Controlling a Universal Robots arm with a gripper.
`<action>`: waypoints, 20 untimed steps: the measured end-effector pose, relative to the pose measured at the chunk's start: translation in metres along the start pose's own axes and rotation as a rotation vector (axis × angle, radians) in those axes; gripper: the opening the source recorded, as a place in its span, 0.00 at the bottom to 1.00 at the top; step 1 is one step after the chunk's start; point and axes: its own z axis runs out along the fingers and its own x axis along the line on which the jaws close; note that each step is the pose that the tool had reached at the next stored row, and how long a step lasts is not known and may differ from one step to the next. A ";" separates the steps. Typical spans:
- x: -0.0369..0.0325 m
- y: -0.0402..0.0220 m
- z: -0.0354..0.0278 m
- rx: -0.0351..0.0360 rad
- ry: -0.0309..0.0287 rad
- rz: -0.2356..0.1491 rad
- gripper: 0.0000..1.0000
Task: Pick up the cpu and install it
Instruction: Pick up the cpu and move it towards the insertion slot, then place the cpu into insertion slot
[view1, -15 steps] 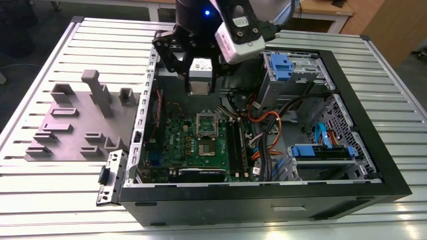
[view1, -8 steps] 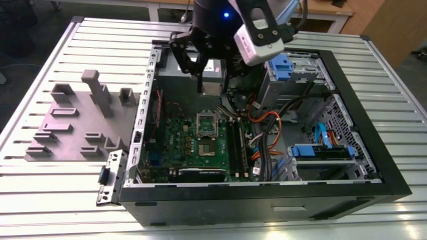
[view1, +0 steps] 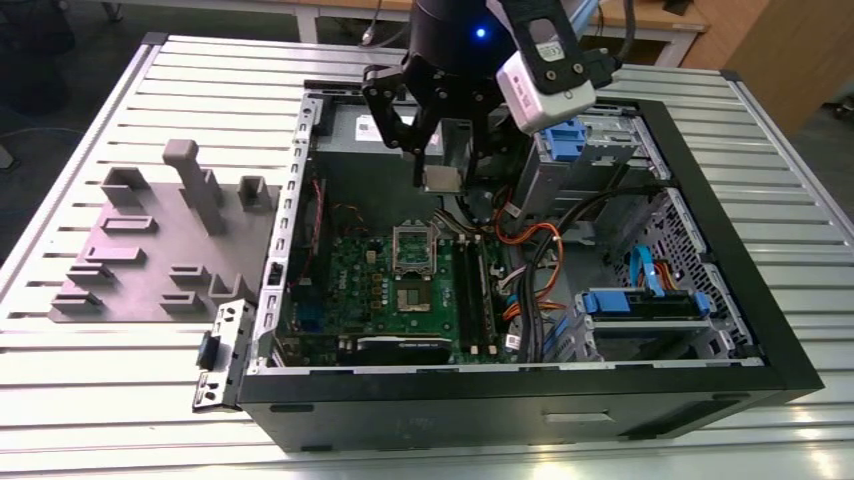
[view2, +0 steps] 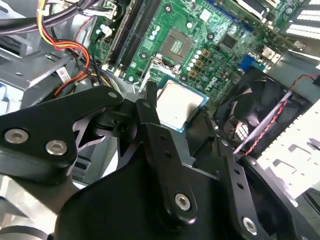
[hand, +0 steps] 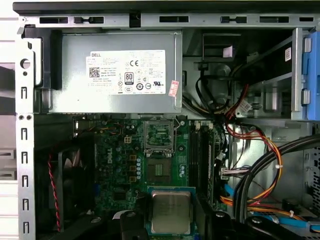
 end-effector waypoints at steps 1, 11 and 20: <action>-0.0003 0.0000 0.0000 0.0001 0.0000 0.000 0.47; -0.0014 0.0001 0.0018 0.0000 0.0000 0.000 0.47; -0.0015 0.0001 0.0053 0.0000 0.0000 0.000 0.47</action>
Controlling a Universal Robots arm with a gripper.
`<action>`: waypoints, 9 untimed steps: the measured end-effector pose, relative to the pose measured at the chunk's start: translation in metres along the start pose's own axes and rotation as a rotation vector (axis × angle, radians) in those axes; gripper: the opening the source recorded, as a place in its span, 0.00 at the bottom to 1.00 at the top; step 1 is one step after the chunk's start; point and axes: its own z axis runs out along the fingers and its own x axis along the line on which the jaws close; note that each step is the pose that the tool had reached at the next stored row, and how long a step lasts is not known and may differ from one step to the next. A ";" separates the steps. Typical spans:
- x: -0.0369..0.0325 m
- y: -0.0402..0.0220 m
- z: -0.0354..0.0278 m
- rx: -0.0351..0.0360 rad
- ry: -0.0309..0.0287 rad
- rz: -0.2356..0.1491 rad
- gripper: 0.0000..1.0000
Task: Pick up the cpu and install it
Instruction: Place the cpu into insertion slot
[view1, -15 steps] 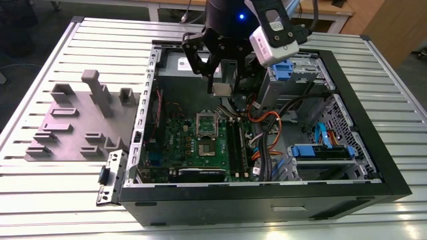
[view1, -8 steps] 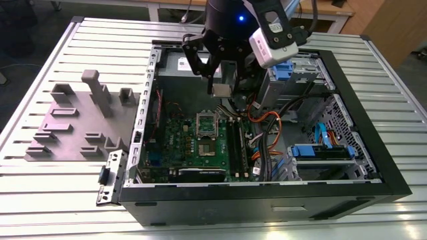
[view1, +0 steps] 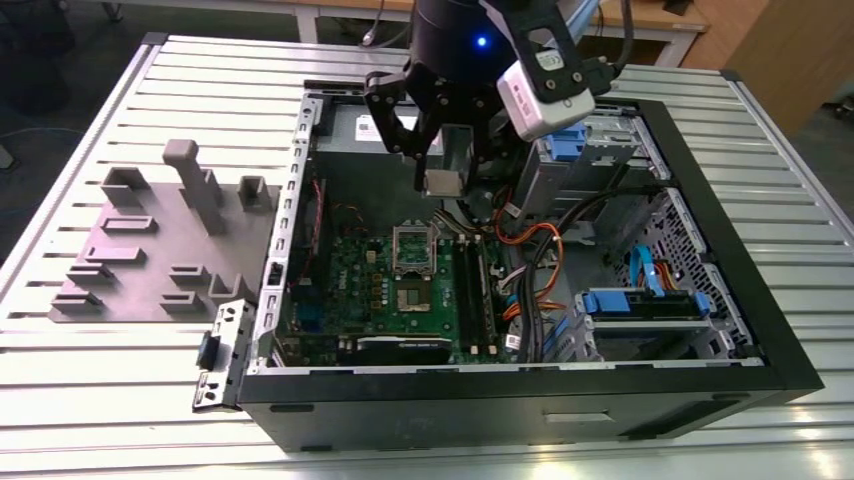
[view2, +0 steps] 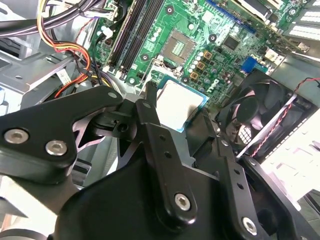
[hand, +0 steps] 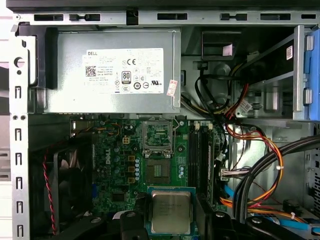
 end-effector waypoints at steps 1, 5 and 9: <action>0.0000 0.0000 0.0002 0.0000 0.0000 0.000 0.47; -0.0001 -0.0002 0.0014 0.0000 0.0000 0.000 0.47; -0.0001 -0.0002 0.0032 -0.0001 0.0000 0.000 0.47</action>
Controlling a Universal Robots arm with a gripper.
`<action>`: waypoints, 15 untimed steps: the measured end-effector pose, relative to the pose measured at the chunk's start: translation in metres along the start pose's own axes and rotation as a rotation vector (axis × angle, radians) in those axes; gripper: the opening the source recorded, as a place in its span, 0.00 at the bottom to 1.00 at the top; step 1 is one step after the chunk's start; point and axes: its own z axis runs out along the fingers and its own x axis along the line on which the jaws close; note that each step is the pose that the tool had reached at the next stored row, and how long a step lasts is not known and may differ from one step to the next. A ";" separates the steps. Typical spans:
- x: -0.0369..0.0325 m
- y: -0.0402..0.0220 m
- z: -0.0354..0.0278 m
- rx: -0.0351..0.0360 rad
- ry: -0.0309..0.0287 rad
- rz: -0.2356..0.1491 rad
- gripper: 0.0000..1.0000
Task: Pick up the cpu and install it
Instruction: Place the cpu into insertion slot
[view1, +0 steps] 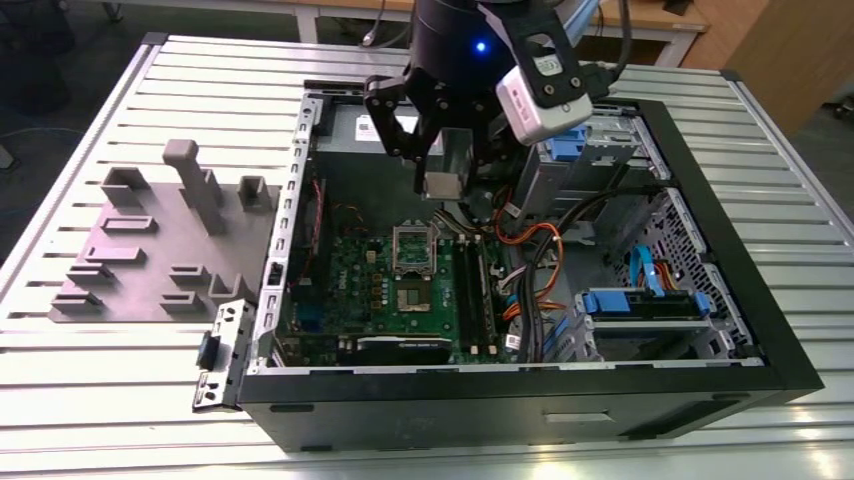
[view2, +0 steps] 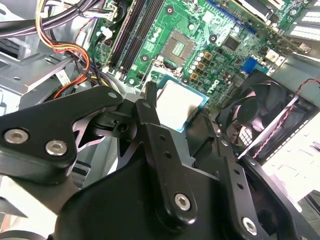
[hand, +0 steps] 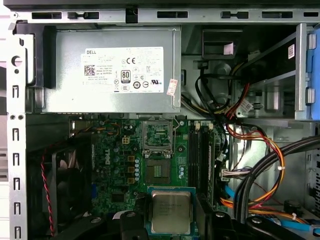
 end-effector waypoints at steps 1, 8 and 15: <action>0.0000 0.0000 0.0005 0.0000 0.0000 0.000 0.47; -0.0001 0.0001 0.0051 0.0001 0.0001 0.000 0.47; -0.0002 0.0002 0.0110 0.0000 0.0000 0.000 0.47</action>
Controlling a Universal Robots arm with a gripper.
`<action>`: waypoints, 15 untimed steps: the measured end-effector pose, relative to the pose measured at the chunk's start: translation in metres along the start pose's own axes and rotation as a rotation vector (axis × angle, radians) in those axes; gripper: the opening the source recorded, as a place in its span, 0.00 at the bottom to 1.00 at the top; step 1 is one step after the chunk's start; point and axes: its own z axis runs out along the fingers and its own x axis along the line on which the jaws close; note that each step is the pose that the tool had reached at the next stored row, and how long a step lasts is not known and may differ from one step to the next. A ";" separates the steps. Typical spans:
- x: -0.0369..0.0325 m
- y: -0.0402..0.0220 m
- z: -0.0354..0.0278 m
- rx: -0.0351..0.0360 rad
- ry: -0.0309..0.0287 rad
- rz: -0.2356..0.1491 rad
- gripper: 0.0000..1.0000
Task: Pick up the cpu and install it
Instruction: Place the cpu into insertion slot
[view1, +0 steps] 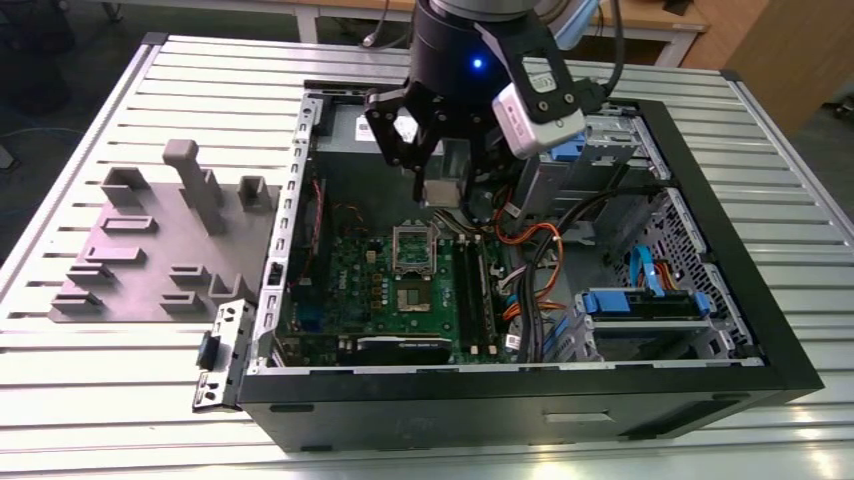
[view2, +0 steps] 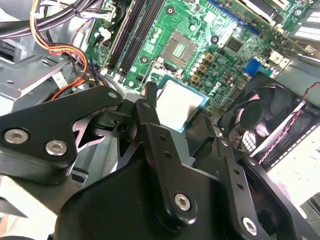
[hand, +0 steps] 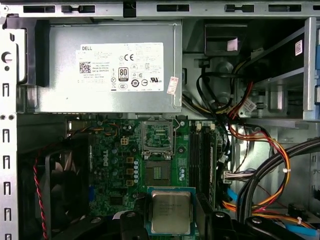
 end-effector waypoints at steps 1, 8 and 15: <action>0.0000 0.0000 0.0009 0.0000 0.0000 0.000 0.47; -0.0001 0.0001 0.0045 0.0003 0.0001 0.000 0.47; -0.0001 0.0001 0.0067 0.0001 0.0000 0.000 0.47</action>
